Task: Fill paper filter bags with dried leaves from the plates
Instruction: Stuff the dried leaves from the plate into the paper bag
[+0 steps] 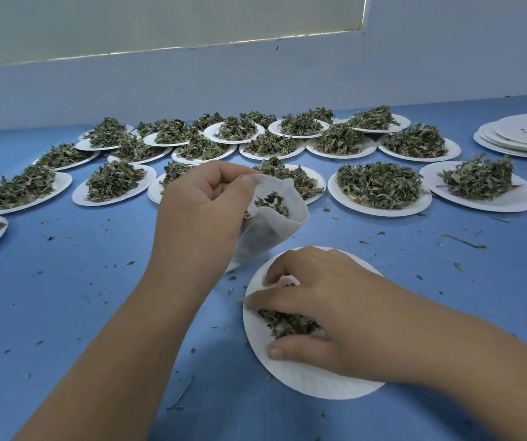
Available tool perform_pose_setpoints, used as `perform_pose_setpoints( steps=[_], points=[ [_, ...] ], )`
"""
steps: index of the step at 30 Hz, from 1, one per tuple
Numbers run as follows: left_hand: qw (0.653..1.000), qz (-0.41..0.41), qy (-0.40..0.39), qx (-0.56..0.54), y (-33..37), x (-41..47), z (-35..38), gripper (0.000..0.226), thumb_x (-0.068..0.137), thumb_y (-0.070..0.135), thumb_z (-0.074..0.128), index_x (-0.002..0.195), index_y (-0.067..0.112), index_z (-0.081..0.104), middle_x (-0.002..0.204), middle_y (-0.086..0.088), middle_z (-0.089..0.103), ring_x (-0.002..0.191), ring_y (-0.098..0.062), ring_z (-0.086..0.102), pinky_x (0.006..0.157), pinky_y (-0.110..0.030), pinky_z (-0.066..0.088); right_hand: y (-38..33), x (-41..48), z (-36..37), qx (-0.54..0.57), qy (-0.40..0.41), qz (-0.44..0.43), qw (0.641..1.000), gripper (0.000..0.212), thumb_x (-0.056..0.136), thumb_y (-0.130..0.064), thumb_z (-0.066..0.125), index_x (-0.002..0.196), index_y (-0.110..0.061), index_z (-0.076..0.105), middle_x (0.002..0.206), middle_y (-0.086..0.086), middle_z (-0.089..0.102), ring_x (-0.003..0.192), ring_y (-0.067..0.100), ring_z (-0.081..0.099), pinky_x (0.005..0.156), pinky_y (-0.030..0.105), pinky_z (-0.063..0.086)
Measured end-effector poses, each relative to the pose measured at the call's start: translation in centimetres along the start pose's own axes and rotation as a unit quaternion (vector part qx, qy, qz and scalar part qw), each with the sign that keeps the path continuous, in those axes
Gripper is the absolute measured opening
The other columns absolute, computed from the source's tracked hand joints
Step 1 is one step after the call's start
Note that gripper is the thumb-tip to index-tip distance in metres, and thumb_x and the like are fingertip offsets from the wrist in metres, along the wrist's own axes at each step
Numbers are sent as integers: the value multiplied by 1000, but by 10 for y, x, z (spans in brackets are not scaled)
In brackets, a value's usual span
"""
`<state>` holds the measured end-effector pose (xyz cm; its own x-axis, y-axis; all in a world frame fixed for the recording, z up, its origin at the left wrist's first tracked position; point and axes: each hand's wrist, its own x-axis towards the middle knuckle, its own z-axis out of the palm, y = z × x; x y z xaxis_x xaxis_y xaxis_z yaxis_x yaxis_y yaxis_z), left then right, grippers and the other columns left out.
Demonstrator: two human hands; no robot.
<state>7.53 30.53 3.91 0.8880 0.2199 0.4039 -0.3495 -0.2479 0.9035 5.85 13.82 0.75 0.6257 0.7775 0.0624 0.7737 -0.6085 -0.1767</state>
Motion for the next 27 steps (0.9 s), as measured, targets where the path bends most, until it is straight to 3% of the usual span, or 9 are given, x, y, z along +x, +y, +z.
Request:
perform_pose_setpoints(
  steps=[6,11,14,19,23,27],
  points=[
    [1000,1,-3,8,-2,1,0,16,92,15,61,83,21,73,48,11,41,41,-5,36,42,-15,33,7,-2,-1,25,6,-29,999,33,90,-51,48,117,-41,64,112,-11,55,105,12,47,90,37,41],
    [1000,1,-6,13,-5,1,0,18,92,18,61,80,25,73,52,6,40,43,-8,34,44,-19,32,18,-9,-6,57,8,-18,998,26,88,-45,61,114,-42,67,113,-20,54,108,-2,41,94,26,37],
    [1000,5,-6,11,-4,0,0,18,92,17,61,81,24,73,49,9,42,42,-7,35,43,-18,33,23,-16,-15,66,1,25,997,38,83,-59,58,118,-48,60,116,-28,45,109,-8,36,94,21,36],
    [1000,6,-7,10,-5,0,0,17,91,18,62,80,24,74,51,5,41,44,-8,34,43,-19,33,26,-25,-23,32,-65,132,989,79,61,-87,38,132,-55,25,117,-30,27,100,-3,41,84,24,42],
    [1000,5,-13,3,-5,0,1,17,89,20,62,78,26,73,50,8,42,42,-7,34,42,-17,34,18,-23,-15,40,-61,131,989,74,65,-86,40,130,-55,23,116,-23,27,94,1,46,77,26,45],
    [1000,4,-15,2,-4,-1,1,13,84,26,62,78,27,73,48,9,41,42,-8,32,42,-18,33,9,-16,-6,24,-48,98,994,60,80,-73,45,133,-51,28,113,-15,27,84,6,37,67,26,42]
  ],
)
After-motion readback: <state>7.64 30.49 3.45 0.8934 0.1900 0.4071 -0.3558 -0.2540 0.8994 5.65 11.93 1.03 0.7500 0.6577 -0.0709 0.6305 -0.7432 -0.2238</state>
